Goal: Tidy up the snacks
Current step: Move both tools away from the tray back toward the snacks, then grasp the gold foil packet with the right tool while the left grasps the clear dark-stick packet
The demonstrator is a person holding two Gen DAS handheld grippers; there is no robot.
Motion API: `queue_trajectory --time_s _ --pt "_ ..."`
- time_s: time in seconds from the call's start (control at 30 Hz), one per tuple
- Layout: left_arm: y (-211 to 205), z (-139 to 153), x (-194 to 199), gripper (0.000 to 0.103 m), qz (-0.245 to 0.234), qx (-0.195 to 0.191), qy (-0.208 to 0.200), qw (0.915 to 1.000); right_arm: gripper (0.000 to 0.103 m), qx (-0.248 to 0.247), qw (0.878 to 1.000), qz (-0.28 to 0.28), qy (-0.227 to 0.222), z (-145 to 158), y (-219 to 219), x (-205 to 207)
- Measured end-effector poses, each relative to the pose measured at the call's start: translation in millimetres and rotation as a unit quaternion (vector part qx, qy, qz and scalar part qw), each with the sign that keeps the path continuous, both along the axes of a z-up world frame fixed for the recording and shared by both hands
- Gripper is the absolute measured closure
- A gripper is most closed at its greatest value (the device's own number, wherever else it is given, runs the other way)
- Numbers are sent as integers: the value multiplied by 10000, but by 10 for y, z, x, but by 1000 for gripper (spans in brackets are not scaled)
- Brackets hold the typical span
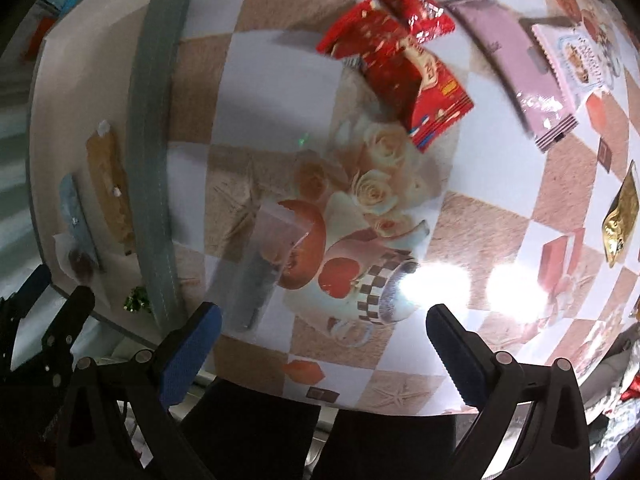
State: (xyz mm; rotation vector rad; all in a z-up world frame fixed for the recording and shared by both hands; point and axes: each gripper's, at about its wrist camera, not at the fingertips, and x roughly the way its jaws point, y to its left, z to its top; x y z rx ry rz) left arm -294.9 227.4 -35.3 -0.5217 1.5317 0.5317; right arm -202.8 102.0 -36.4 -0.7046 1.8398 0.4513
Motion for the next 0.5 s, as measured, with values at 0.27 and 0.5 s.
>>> queue_trajectory --time_s 0.27,0.5 --pt "8 -8 -55 23 -77 63 144 9998 0 -150 9998 -118 1 -310 -55 -17" --pt "-133 -8 78 23 -340 56 137 9993 0 -283 9992 -244 -164 -460 -184 47"
